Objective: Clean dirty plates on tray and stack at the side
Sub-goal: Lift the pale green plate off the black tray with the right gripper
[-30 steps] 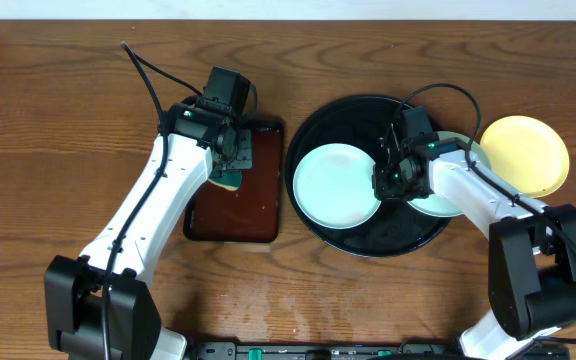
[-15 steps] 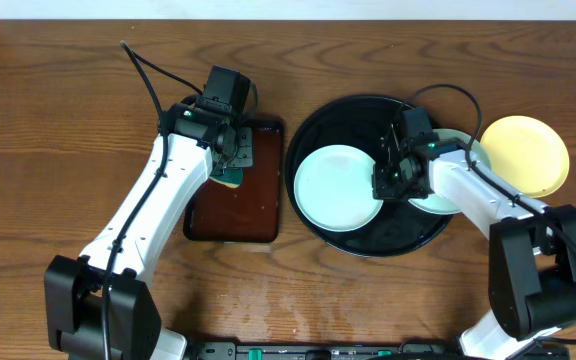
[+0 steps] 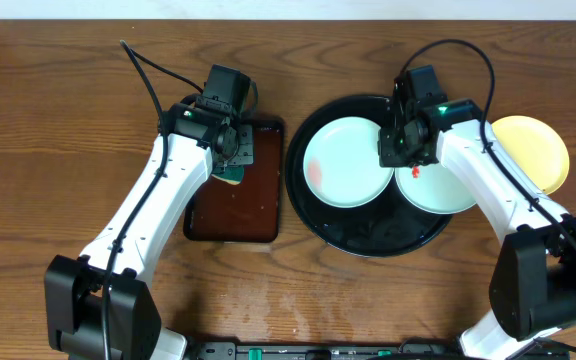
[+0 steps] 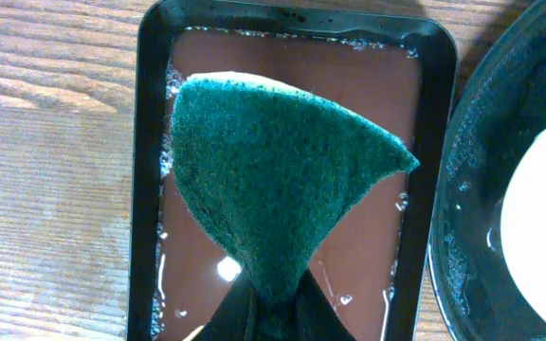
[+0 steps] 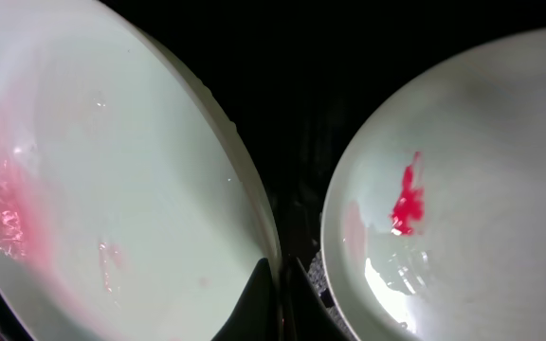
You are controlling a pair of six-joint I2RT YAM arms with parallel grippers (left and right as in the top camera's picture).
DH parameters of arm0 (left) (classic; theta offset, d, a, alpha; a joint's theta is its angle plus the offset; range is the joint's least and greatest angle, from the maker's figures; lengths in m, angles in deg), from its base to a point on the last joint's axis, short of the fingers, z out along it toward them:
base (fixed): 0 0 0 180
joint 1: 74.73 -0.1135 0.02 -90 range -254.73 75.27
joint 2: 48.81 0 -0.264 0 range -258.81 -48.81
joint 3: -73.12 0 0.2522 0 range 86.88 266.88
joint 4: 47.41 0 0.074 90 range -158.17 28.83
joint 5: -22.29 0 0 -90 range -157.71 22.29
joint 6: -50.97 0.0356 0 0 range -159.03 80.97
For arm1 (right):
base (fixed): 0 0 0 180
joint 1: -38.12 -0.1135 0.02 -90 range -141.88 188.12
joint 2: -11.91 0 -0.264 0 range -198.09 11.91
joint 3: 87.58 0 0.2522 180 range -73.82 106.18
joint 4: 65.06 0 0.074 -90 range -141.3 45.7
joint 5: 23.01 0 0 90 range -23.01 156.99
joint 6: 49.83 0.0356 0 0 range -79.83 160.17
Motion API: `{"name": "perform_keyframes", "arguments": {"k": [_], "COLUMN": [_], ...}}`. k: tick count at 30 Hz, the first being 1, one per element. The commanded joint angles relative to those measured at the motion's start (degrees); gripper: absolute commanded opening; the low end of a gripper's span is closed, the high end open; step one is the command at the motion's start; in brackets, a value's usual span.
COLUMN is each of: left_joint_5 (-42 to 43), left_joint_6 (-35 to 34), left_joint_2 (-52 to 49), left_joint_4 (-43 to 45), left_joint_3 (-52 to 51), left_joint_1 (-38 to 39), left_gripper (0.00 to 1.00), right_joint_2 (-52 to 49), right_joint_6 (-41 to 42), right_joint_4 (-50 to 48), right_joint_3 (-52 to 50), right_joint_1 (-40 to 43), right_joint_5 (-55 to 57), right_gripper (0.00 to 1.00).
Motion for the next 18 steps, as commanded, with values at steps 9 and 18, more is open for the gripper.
{"name": "perform_keyframes", "arguments": {"k": [9,18], "left_joint_5": [-0.3,-0.3], "left_joint_6": [0.0,-0.2], "left_joint_2": [-0.1,-0.1], "left_joint_4": [0.2,0.2], "left_joint_3": [-0.5,-0.5], "left_joint_1": [-0.1,-0.1], "left_gripper": [0.08,0.08], "right_joint_2": [1.4,1.4], "right_joint_6": [-4.7,-4.9], "right_joint_4": [4.6,9.5], "right_joint_3": [8.5,14.7], "right_joint_1": [-0.1,-4.3], "right_joint_5": [8.0,20.5], "right_gripper": [0.01,0.01]}}
